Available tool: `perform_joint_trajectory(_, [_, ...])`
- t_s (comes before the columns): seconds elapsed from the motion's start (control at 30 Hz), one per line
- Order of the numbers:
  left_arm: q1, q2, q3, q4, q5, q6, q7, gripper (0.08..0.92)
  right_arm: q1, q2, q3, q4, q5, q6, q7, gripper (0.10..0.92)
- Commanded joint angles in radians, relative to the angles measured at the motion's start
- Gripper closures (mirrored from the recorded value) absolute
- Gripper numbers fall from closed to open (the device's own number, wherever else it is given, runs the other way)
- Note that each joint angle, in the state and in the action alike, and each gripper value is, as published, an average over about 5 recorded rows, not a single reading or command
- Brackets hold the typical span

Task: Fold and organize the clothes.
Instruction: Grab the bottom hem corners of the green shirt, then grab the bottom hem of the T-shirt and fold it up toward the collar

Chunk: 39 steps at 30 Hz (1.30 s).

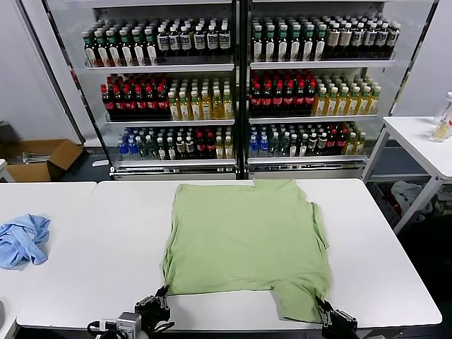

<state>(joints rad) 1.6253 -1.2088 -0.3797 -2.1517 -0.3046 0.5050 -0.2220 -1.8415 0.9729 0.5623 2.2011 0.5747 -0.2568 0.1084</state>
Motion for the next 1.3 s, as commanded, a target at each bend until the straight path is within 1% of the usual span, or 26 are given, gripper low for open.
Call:
perform_joint_trajectory(0.03, [0.032,0.029,-0.049,-0.056,-0.029,-0.038,0.012,0.919,-0.028,-0.022,0.047,0.086,0.055,-0.023,-0.026,0.919])
perform_joint_trajectory(0.3, [0.204,0.085,-0.123,-0.165,-0.041,-0.050,-0.004,0.919,-0.197,-0.049,0.124,0.197,0.022,-0.053,-0.076,0.919])
perform_joint_trajectory(0.5, [0.368,0.116,-0.192,-0.302,-0.063,-0.025,-0.033,0.919,-0.286,-0.047,0.160,0.265,-0.020,-0.057,-0.089,0.919])
perform_joint_trajectory(0.6, [0.417,0.130,-0.216,-0.363,-0.060,-0.015,-0.048,0.919,-0.311,-0.049,0.180,0.298,-0.022,-0.059,-0.082,0.919])
perform_joint_trajectory(0.67, [0.423,0.140,-0.231,-0.392,-0.067,-0.005,-0.051,0.919,-0.312,-0.054,0.191,0.322,-0.019,-0.059,-0.074,0.919])
perform_joint_trajectory(0.77, [0.374,0.148,-0.243,-0.402,-0.104,0.010,-0.049,0.919,-0.259,-0.062,0.187,0.341,-0.001,-0.065,-0.048,0.919])
perform_joint_trajectory(0.83, [0.293,0.154,-0.242,-0.377,-0.166,0.017,-0.050,0.919,-0.174,-0.067,0.166,0.331,0.022,-0.088,-0.019,0.919])
perform_joint_trajectory(0.9, [0.189,0.162,-0.234,-0.335,-0.256,0.025,-0.050,0.919,-0.064,-0.072,0.136,0.301,0.049,-0.122,0.010,0.919])
perform_joint_trajectory(0.97, [0.079,0.164,-0.218,-0.277,-0.323,0.025,-0.040,0.919,0.064,-0.077,0.101,0.248,0.074,-0.152,0.033,0.919])
perform_joint_trajectory(1.07, [-0.043,0.153,-0.190,-0.176,-0.354,-0.004,0.001,0.919,0.222,-0.076,0.045,0.159,0.108,-0.182,0.050,0.919])
perform_joint_trajectory(1.2, [-0.161,0.137,-0.175,-0.026,-0.385,-0.046,0.069,0.919,0.364,-0.063,-0.034,0.060,0.125,-0.195,0.051,0.919])
perform_joint_trajectory(1.3, [-0.229,0.135,-0.162,0.053,-0.404,-0.056,0.092,0.919,0.445,-0.048,-0.091,-0.012,0.123,-0.201,0.059,0.919])
